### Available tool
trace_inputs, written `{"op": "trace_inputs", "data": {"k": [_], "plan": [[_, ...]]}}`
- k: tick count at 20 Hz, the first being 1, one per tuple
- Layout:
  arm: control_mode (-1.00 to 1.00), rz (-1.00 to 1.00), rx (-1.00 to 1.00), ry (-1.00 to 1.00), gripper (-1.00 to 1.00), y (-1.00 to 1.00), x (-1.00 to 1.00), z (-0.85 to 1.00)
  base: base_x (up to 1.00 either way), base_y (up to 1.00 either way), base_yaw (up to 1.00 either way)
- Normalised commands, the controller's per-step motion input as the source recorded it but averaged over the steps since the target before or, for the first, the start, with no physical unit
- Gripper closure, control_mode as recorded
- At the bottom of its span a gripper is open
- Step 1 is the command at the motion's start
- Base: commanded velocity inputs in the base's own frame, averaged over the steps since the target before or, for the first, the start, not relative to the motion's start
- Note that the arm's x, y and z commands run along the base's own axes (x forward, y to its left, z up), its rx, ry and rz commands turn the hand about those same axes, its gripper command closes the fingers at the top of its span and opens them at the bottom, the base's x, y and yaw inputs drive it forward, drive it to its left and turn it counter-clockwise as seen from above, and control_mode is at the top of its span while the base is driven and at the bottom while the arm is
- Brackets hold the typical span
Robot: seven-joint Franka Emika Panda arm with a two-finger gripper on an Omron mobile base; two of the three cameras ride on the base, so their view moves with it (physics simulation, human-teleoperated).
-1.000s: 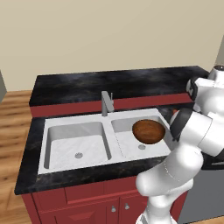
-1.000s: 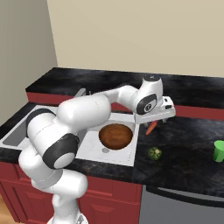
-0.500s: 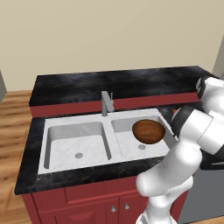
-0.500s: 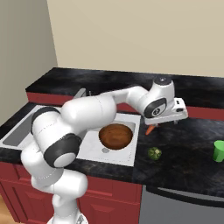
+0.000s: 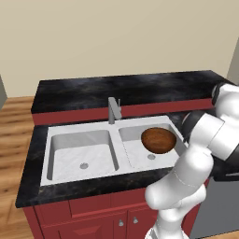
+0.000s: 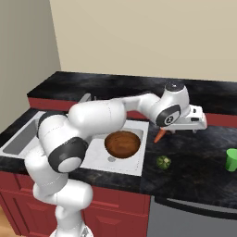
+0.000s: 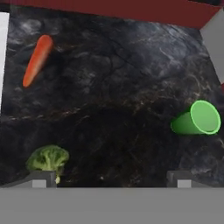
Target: Remove the broccoli and carrot from the sink. Then move the bowl and cup from the counter to the sink for washing.
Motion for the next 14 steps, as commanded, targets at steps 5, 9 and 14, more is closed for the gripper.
{"op": "trace_inputs", "data": {"k": [5, 9, 14], "plan": [[-1.00, -0.19, 0.00, -0.02, -1.00, -0.33, -0.01, 0.00, 0.00, 0.00, 0.00], [-1.00, -0.15, 0.00, 0.00, -1.00, -0.38, 0.00, 0.00, 0.00, 0.00, 0.00], [-1.00, -0.10, 0.01, 0.00, -1.00, -0.40, -0.04, 0.00, 0.00, 0.00, 0.00]]}}
